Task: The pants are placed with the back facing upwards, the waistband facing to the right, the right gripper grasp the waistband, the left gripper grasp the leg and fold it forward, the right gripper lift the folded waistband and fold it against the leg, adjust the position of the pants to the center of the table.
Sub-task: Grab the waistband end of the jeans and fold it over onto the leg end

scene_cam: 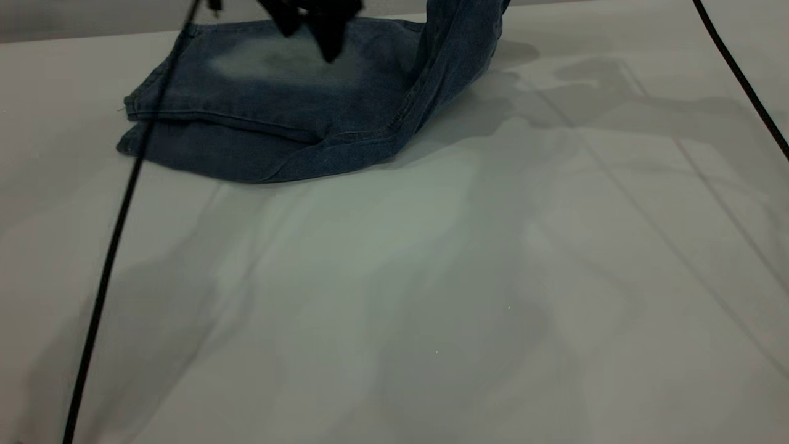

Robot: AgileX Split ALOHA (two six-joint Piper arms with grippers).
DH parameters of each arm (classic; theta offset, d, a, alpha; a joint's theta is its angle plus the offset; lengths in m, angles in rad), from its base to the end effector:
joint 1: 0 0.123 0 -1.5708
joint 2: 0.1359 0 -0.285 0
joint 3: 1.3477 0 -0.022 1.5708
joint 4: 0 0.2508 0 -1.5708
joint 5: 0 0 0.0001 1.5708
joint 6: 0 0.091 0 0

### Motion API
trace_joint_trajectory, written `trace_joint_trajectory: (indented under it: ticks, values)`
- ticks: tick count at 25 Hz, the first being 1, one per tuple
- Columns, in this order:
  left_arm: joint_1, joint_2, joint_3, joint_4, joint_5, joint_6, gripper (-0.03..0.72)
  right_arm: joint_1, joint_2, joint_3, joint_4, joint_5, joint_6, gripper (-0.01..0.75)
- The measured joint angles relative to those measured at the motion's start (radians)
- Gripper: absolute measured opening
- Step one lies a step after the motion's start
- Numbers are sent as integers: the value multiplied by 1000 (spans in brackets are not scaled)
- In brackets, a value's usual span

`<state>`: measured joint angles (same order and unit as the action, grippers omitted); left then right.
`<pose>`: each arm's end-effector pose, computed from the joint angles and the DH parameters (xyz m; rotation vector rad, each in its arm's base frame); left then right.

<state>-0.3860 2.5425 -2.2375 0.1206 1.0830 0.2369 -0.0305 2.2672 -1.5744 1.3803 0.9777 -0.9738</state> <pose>0.4936 -0.1902 0.1305 0.9339 2.7045 0.1341 0.4651 0.0600 0.1495 -0.0829 2.3161 1.2617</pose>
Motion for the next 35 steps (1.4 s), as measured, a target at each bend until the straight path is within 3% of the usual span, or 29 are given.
trace_joint_trajectory:
  ticks: [4,11,22,35]
  values:
    - [58,2,1,5,70,-25,522,0,0,0,0,0,0,96]
    - [157,35,1,-96,-15,-25,522,0,0,0,0,-3,2,96]
    - [154,109,1,-100,-27,-6,522,13,-31,-1,3,38,-5,96]
    - [154,110,1,-104,-18,-8,522,172,-53,-141,4,70,64,96]
